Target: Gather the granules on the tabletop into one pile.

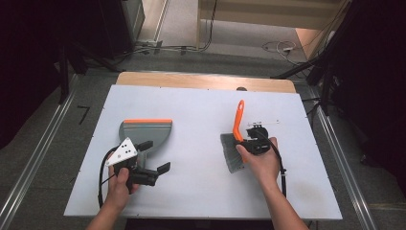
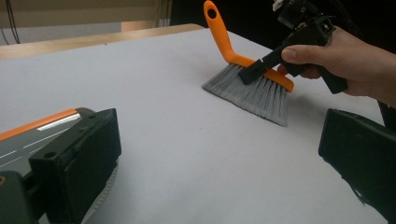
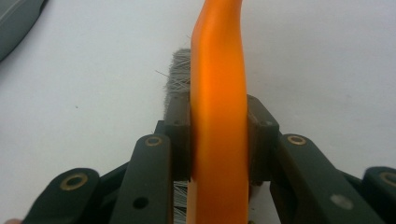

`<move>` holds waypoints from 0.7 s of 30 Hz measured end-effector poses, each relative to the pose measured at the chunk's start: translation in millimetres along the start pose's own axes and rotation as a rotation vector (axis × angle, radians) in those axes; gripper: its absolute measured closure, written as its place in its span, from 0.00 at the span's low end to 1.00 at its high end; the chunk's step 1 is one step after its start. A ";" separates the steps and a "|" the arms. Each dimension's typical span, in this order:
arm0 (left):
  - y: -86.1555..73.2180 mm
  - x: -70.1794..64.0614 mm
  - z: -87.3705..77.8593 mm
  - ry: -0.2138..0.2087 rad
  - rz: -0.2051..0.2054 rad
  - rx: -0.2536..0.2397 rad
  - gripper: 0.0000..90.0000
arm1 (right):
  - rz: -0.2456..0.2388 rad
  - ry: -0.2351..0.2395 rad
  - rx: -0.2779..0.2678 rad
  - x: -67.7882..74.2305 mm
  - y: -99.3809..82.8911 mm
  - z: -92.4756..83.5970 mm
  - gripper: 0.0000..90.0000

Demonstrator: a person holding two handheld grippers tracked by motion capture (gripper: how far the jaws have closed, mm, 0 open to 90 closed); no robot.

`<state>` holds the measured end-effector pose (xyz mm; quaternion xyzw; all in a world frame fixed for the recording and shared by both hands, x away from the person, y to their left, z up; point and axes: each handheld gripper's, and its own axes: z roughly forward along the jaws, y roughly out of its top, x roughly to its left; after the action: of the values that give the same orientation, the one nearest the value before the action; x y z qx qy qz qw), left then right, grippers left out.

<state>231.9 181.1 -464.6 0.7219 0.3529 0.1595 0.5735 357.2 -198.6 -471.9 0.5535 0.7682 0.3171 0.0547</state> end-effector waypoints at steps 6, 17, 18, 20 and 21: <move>0.0 -0.2 0.0 0.001 0.000 0.001 0.00 | 0.004 -0.003 -0.002 -6.1 -0.5 -2.3 0.74; 0.1 -0.1 2.0 -0.002 -0.003 0.000 0.00 | -0.036 0.105 -0.033 -7.1 4.5 -6.8 0.75; 0.2 0.0 2.1 -0.001 -0.003 0.002 0.00 | -0.061 0.100 -0.026 -4.1 6.3 -7.8 0.75; 0.3 -0.1 2.5 -0.001 -0.002 0.004 0.00 | -0.105 0.098 -0.016 1.3 10.1 -10.9 0.75; 0.3 -0.1 2.6 -0.001 -0.002 0.004 0.00 | -0.133 0.100 -0.017 3.8 12.0 -12.9 0.76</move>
<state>233.6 179.2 -465.1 0.7228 0.3538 0.1579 0.5722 359.9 -198.6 -454.1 0.4841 0.8025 0.3464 0.0419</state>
